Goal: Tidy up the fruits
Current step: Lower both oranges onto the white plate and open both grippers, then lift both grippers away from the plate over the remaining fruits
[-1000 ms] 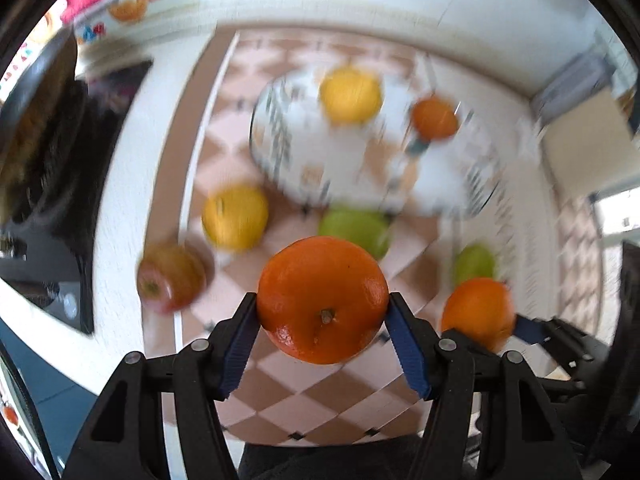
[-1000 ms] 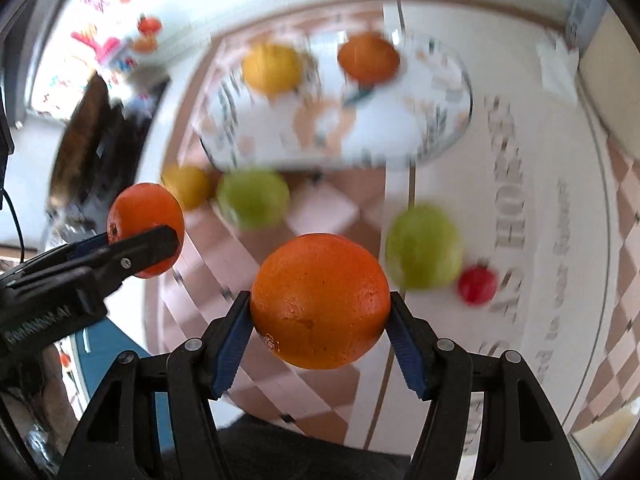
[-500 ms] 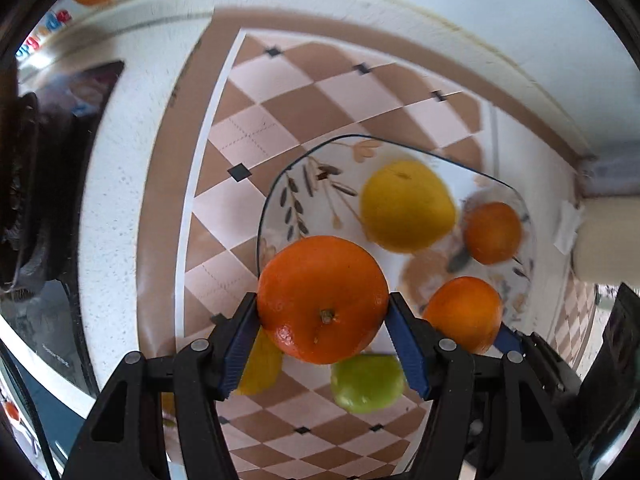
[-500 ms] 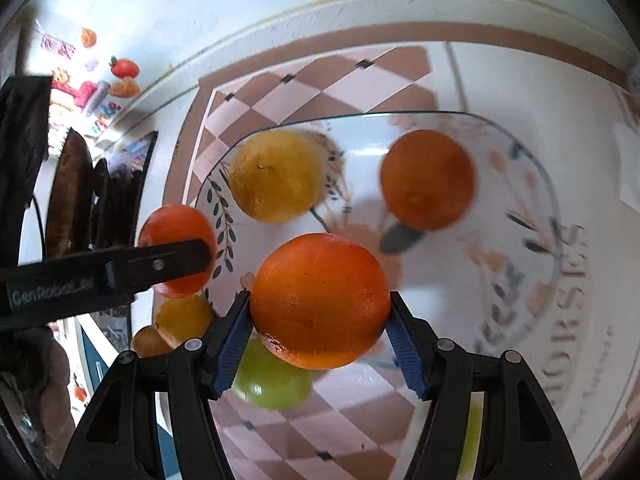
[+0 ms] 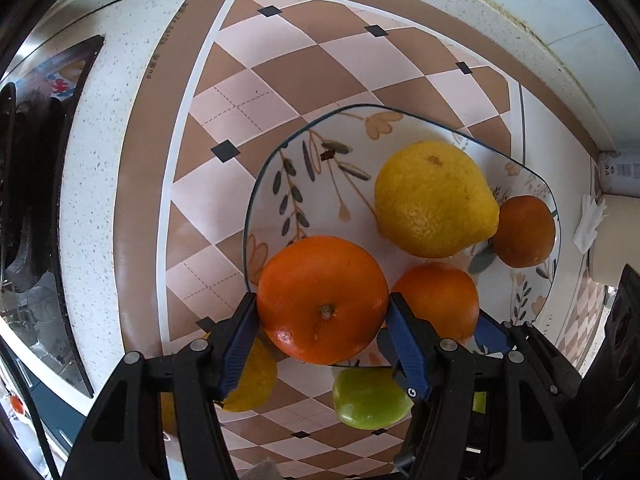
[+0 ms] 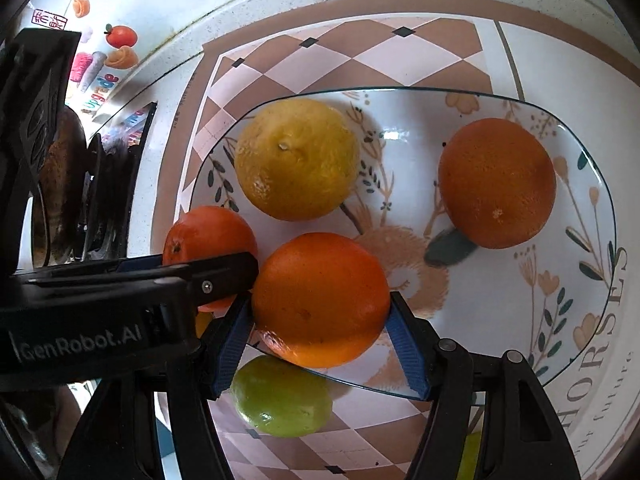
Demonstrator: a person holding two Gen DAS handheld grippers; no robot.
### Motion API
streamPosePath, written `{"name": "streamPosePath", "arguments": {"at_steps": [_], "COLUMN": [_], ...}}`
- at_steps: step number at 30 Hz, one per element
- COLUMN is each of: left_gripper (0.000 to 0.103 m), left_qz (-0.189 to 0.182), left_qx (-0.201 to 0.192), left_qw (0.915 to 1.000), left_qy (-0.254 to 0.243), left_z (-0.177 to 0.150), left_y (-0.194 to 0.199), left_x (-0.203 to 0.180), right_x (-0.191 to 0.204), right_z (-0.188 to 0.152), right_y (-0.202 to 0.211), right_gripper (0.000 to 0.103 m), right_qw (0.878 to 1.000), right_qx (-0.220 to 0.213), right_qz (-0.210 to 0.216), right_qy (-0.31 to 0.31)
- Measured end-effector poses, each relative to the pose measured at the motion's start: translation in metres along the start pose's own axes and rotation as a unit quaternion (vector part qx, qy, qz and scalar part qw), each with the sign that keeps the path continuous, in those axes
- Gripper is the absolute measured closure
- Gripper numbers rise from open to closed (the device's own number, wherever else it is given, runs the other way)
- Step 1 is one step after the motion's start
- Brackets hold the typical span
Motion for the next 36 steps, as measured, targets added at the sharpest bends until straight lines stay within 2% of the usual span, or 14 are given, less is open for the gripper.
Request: {"name": "streamPosePath", "arguments": {"at_steps": [3,7,9,10,17,23,27,36], "left_gripper": [0.041,0.036,0.030,0.023,0.022,0.022,0.022,0.022], "left_qz": [-0.006,0.001,0.011,0.017,0.072,0.098,0.093,0.083], "left_qx": [-0.008,-0.028,-0.037,-0.043,-0.111,-0.161,-0.181,-0.231], "left_qw": [1.0000,0.9996,0.9992,0.9988,0.9910,0.9819,0.9788,0.9688], "left_qy": [0.000,-0.006,-0.010,-0.013,-0.016,-0.017,-0.023,-0.037], "left_z": [0.001,-0.006,-0.012,-0.016,-0.052,-0.090,-0.108,-0.157], "left_y": [0.004,0.022,0.029,0.033,0.059,0.076,0.084,0.113], "left_x": [-0.001,-0.003,-0.003,-0.002,0.008,0.014,0.009,-0.001], "right_x": [0.004,0.001,-0.003,-0.007,-0.028,-0.041,-0.034,-0.023], "right_z": [0.000,-0.009,-0.017,-0.021,-0.054,-0.084,-0.100,-0.145], "right_y": [0.003,0.010,0.017,0.022,0.062,0.096,0.120,0.165], "right_gripper": [0.024,0.023,0.015,0.011,0.010,0.010,0.010,0.010], "right_qw": [1.000,1.000,0.999,0.999,0.993,0.988,0.983,0.978], "right_qx": [0.003,0.005,0.003,0.001,-0.044,-0.075,-0.100,-0.140], "right_qz": [-0.006,-0.017,-0.032,-0.037,-0.106,-0.128,-0.147,-0.148], "right_qy": [0.004,0.003,-0.002,-0.004,-0.027,-0.051,-0.048,-0.053]}}
Point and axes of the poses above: each gripper's, at about its wrist camera, not at the fingertips, and y roughly against the way its jaws point, x to its left, z to its top, the point moved 7 cm from there along -y, roughly the way its jaws point, and after that the axes turned 12 degrees about x, right-handed, at the moved point
